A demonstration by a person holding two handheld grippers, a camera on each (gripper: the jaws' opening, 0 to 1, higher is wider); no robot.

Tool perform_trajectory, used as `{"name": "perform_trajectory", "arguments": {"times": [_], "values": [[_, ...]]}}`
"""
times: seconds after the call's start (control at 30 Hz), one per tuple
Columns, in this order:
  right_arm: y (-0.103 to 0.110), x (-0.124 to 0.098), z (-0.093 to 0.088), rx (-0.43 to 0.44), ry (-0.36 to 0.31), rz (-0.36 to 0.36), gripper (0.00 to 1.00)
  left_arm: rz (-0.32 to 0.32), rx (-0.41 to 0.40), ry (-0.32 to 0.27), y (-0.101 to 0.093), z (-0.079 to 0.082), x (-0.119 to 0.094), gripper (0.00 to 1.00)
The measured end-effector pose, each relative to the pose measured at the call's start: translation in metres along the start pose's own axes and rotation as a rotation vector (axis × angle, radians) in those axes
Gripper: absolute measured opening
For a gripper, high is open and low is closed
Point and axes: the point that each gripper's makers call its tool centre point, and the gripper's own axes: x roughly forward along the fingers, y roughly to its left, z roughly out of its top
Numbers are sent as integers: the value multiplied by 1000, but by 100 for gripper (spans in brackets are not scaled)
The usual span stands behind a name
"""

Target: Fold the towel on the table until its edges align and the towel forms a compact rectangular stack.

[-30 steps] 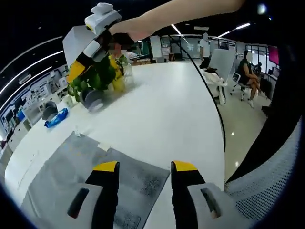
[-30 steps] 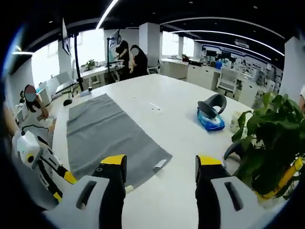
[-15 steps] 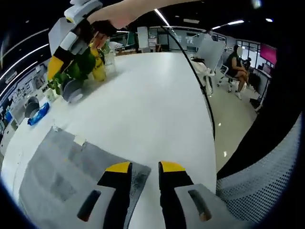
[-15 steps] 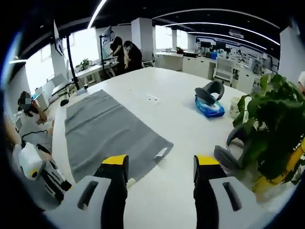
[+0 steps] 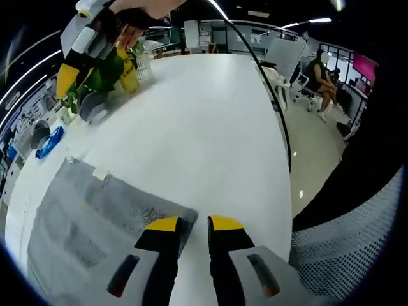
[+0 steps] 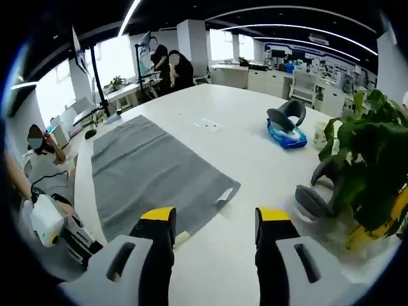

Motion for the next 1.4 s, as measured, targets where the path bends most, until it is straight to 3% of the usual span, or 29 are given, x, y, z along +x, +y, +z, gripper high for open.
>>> {"name": "perform_trajectory", "arguments": {"times": [0.17,0.3,0.5,0.6,0.87,1.0,1.1,1.2,1.3,1.4], "values": [[2,2,-1,5,4,10,47,-26,-69,42,3,-9,6,13],[5,5,-5,6,13,20,46,-33,-35,54,6,-7,6,7],[7,8,-6,35,9,35,43,-55,-61,56,0,-4,4,1],[6,9,-7,33,14,33,41,-68,-48,18,-10,10,-5,1],[1,16,-15,58,29,19,31,-83,-129,-108,-25,56,-26,1],[-9,20,-35,67,86,-7,24,-92,-135,-158,-33,79,-36,1],[-20,20,-48,152,104,-35,22,-104,-150,-203,-37,95,-42,1],[-38,18,-61,246,98,-75,14,-145,-176,-259,-45,110,-46,1],[-51,14,-81,367,121,-112,16,-154,-176,-280,-49,118,-50,1],[-63,9,-101,405,156,-168,14,-157,-180,-303,-50,127,-53,1]]}}
